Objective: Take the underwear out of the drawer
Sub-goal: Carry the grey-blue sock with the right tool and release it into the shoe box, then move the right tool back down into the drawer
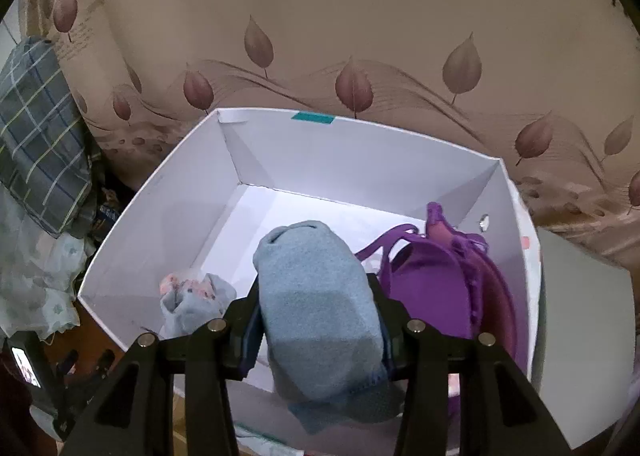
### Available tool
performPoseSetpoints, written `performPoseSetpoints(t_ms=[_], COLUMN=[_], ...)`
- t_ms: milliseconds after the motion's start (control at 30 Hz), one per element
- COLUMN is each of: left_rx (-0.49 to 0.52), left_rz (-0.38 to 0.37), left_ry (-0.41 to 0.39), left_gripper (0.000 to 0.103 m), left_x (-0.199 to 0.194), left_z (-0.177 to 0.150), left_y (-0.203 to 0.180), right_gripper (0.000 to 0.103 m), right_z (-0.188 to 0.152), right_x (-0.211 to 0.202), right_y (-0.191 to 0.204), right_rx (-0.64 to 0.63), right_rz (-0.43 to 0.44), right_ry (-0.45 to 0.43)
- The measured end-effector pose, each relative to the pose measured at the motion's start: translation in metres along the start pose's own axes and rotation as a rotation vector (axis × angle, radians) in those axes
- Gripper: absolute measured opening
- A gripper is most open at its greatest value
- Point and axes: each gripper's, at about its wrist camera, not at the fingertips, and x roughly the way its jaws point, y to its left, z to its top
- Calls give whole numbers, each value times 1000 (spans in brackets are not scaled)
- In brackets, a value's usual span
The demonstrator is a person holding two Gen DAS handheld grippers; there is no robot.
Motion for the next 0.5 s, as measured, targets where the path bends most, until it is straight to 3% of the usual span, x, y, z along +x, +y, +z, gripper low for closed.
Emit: performPoseSetpoints(t_ms=[300,500], left_rx=[-14,-2], left_rz=[-5,-15], left_ry=[17,12], left_gripper=[95,95], left_x=[2,1], left_z=[1,0], left_y=[4,1], right_gripper=[49,64], right_z=[-2,-1], right_x=[24,24], right_y=[4,4], right_rx=[-6,-11], right_rz=[-29,-44], right_ry=[58,53])
